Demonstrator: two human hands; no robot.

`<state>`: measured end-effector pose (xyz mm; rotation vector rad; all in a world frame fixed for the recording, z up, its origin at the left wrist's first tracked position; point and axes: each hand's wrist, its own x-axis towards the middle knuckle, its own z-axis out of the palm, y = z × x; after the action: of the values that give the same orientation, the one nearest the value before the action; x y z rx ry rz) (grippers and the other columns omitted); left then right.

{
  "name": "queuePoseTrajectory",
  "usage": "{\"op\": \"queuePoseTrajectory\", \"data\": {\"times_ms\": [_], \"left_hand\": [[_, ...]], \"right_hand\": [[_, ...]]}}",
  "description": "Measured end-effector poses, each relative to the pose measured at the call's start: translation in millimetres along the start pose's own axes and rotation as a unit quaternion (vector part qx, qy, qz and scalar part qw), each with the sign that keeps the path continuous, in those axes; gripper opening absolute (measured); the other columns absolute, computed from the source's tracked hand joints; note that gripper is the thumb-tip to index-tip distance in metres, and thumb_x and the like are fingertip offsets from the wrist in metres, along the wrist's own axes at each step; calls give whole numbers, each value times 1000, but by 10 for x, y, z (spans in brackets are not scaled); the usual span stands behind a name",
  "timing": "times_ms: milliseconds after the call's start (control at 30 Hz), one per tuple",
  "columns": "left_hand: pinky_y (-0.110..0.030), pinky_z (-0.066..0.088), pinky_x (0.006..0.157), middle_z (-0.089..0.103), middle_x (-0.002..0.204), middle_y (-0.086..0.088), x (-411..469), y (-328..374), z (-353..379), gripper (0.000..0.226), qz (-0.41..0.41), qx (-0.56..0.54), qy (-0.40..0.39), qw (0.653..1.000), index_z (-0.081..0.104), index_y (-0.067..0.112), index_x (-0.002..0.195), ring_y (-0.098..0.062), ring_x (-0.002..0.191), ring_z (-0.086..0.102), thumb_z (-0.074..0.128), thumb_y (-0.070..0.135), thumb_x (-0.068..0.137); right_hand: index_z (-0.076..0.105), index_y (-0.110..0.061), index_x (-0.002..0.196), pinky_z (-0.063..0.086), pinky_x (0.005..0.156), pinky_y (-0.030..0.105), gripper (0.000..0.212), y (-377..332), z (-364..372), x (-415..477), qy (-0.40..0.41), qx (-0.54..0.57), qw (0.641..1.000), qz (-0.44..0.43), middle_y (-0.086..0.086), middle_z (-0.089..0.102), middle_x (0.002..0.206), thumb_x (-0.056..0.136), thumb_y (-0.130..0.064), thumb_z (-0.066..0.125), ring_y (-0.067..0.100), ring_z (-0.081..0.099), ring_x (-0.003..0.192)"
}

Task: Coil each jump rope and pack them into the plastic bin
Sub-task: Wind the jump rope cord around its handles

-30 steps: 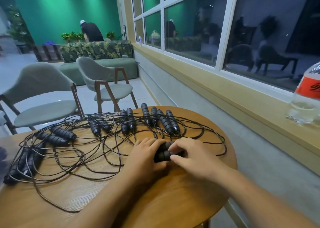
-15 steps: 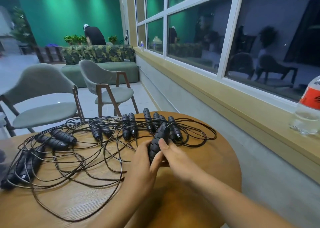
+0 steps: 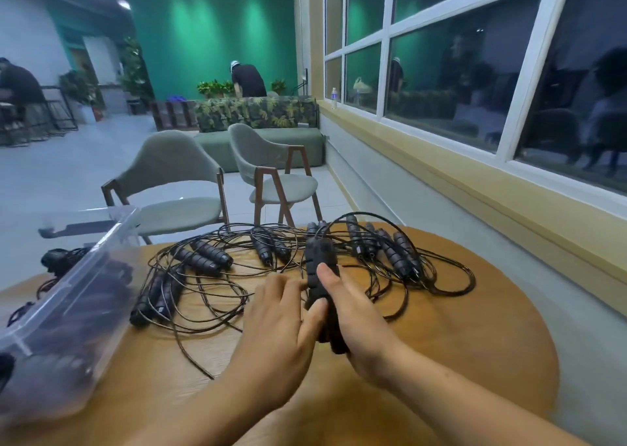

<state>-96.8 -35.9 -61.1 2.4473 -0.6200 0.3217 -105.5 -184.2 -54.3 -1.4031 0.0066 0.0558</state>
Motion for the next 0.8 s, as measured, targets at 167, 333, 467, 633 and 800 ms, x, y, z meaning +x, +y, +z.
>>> {"op": "queuePoseTrajectory", "data": {"times_ms": [167, 333, 467, 633, 800], "left_hand": [[-30, 44, 98, 40, 121, 23, -63, -233, -575, 16, 7, -26, 56, 998, 52, 38, 117, 3, 119, 45, 45, 33, 104], [-44, 39, 115, 38, 154, 26, -194, -315, -996, 42, 125, -53, 77, 988, 50, 43, 139, -8, 148, 36, 44, 22, 103], [-48, 38, 115, 60, 142, 16, -184, -350, -1117, 41, 220, 5, 63, 973, 71, 27, 120, -13, 148, 41, 35, 27, 102], [-38, 49, 69, 61, 85, 9, -197, -466, -1084, 34, 212, -59, 43, 975, 64, 22, 98, -15, 81, 63, 33, 35, 99], [-28, 44, 56, 58, 70, 4, -142, -495, -1071, 39, 171, -96, 76, 978, 66, 19, 87, -19, 66, 58, 32, 37, 99]], "right_hand": [[58, -6, 137, 49, 57, 35, 58, -201, 137, -78, -111, 31, 989, 88, 15, 60, 96, 104, -54, 60, 24, 60, 75], [52, 1, 140, 44, 58, 31, 63, -354, 177, -181, -265, -33, 951, 154, 16, 57, 100, 108, -54, 52, 22, 57, 77], [54, -6, 134, 46, 56, 27, 59, -418, 230, -214, -352, -48, 916, 188, 15, 59, 100, 106, -58, 55, 21, 56, 77], [55, -3, 134, 53, 60, 31, 69, -341, 350, -63, -381, -95, 897, 203, 13, 65, 95, 102, -65, 57, 23, 58, 73], [53, -3, 144, 51, 60, 32, 63, -254, 322, -58, -413, 6, 889, 196, 23, 62, 110, 108, -55, 43, 27, 57, 80]]}}
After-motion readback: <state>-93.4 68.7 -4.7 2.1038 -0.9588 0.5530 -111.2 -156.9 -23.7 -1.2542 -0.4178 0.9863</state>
